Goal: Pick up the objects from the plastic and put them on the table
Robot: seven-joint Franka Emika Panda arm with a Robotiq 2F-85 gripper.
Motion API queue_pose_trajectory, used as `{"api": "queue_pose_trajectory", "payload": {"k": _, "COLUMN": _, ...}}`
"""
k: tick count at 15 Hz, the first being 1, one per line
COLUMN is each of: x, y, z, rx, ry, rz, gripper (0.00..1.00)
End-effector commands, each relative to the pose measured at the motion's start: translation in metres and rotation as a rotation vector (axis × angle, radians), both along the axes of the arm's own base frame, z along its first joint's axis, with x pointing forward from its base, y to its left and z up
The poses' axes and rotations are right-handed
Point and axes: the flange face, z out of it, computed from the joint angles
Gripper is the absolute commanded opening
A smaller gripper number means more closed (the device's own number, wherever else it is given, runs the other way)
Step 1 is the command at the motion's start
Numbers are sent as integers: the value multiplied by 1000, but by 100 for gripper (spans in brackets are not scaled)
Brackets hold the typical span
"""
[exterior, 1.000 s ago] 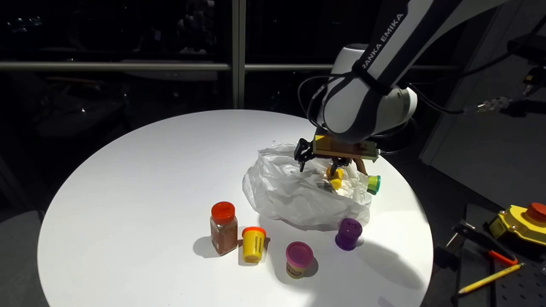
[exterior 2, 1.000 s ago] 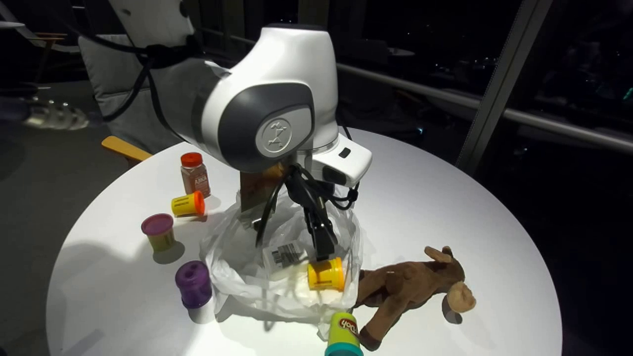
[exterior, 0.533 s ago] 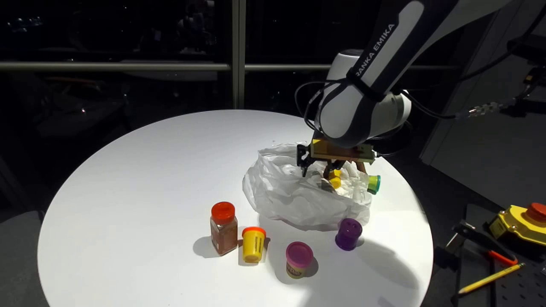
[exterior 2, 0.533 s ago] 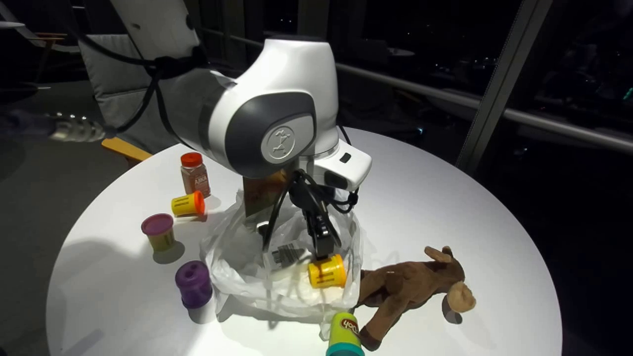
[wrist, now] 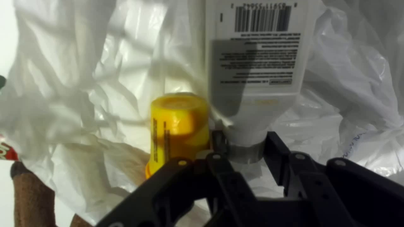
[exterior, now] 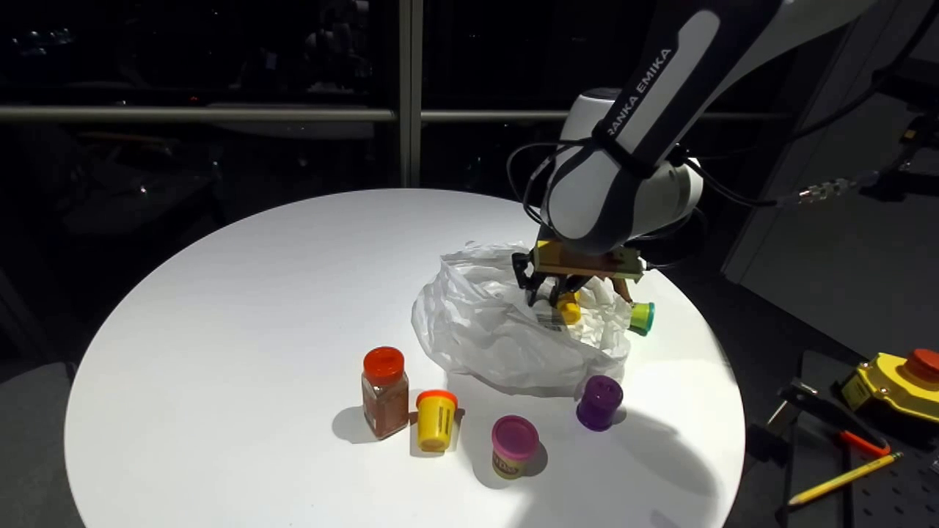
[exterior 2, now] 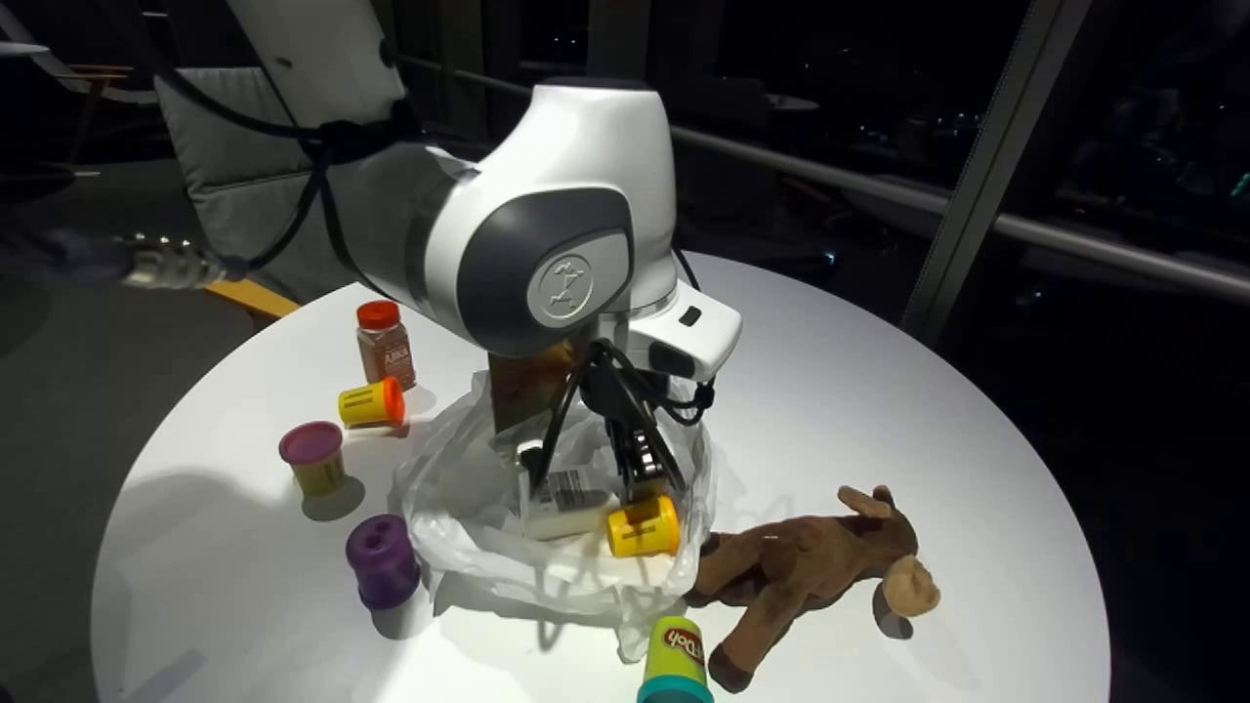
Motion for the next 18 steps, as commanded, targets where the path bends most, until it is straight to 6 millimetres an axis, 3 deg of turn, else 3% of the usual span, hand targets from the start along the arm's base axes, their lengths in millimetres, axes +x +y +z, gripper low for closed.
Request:
{"api": "queue_pose_trajectory", "payload": {"k": 1, "x": 0, "y": 1, "z": 18, "rx": -13, "ry": -42, "rz": 0, "gripper": 17}}
{"api": "queue_pose_trajectory", "payload": {"k": 4, "x": -12, "y": 12, "z": 44, "rx": -37, "ry": -175, "rz": -5, "gripper": 17}}
{"api": "queue_pose_trajectory", "payload": {"k": 9, "x": -55, "y": 50, "z": 100, "rx": -82, "ry": -461, "rz": -32, "gripper": 17}}
{"api": "queue_pose_trajectory", "payload": {"k": 14, "x": -90, "y": 113, "z": 148, "rx": -21, "ry": -711, "rz": -68, "gripper": 17}}
{"api": "queue_pose_trajectory", "payload": {"k": 18, "x": -96, "y": 165, "z": 176, "rx": 65, "ry": -878, "rz": -53, "gripper": 17}}
